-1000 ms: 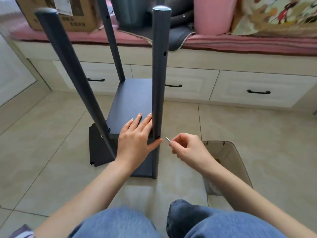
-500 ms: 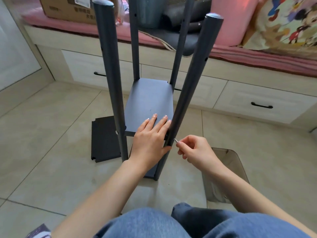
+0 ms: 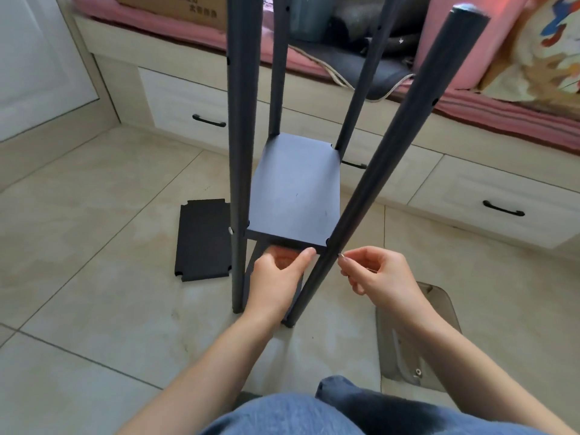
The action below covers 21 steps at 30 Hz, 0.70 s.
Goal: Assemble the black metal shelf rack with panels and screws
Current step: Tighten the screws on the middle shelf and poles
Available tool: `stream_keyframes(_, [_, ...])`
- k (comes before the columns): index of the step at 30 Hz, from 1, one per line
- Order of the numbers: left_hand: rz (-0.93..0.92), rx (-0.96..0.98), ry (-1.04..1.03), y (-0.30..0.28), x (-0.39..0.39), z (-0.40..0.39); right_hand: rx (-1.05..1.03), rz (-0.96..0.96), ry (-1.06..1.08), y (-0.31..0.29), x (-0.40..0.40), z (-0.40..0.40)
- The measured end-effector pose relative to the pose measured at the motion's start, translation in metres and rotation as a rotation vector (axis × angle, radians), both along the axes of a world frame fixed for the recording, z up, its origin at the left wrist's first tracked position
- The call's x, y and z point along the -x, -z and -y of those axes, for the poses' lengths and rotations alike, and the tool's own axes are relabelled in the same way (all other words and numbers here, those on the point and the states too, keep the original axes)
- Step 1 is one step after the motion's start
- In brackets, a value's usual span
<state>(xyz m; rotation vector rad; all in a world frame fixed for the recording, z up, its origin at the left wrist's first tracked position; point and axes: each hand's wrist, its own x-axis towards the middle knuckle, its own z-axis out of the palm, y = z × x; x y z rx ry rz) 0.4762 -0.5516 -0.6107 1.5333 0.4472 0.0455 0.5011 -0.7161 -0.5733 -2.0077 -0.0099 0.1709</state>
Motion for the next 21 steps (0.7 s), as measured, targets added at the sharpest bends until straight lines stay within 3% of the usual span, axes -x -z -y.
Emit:
stream_keyframes(8, [0.077, 0.299, 0.125, 0.012, -0.016, 0.013, -0.090, -0.001, -0.097, -0.005, 0.007, 0.005])
stream_keyframes(21, [0.086, 0.308, 0.108, 0.015, -0.019, 0.017, -0.065, 0.168, -0.071, 0.002, 0.003, 0.007])
